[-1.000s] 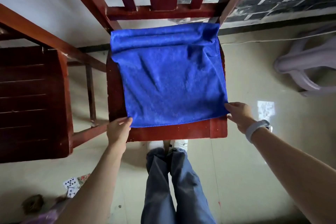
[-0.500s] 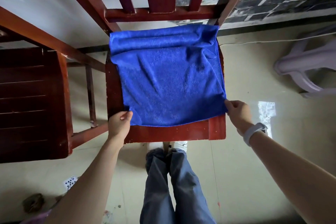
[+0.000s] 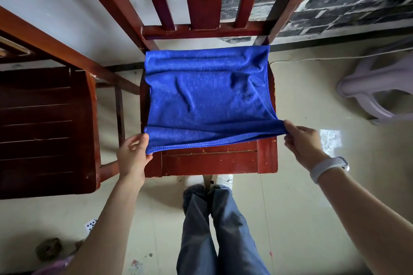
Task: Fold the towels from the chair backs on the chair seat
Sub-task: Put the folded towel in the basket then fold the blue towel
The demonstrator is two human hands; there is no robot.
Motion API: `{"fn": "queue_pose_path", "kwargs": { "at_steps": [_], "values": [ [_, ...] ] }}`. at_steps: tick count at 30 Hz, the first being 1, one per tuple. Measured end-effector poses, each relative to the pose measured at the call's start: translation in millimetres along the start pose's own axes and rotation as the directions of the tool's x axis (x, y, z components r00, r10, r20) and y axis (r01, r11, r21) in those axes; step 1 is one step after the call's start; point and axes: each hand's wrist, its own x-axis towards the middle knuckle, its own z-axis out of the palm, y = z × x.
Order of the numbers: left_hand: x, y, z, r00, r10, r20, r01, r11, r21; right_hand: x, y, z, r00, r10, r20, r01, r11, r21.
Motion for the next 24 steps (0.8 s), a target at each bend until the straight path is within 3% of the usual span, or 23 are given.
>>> {"fn": "queue_pose_path", "kwargs": {
  "at_steps": [5,8,13,19,24],
  "values": [
    [-26,34,-13,0.993,0.104,0.050,-0.099,0.992,-0.080,-34,-26,-19,0.966,0.118,0.232,-0.188,0.932,0.309],
    [-42,55,-24,0.985,0.159,0.066,-0.153,0.985,-0.079,-60,-48,-28,0.954,0.113,0.278,-0.220,0.893,0.393],
    [-73,102,-48,0.975,0.208,0.083,-0.196,0.972,-0.130,-109,-88,-39,0.946,-0.007,0.324,-0.093,0.952,0.292],
    [-121,152,-82,0.897,0.427,0.115,-0.421,0.904,-0.077,-165,-105,-51,0.958,-0.138,0.251,0.109,0.986,0.125],
    [-154,170,-112,0.886,0.396,0.242,-0.373,0.918,-0.134,-203,-99,-64,0.971,-0.181,0.154,0.154,0.973,0.170]
  ]
}}
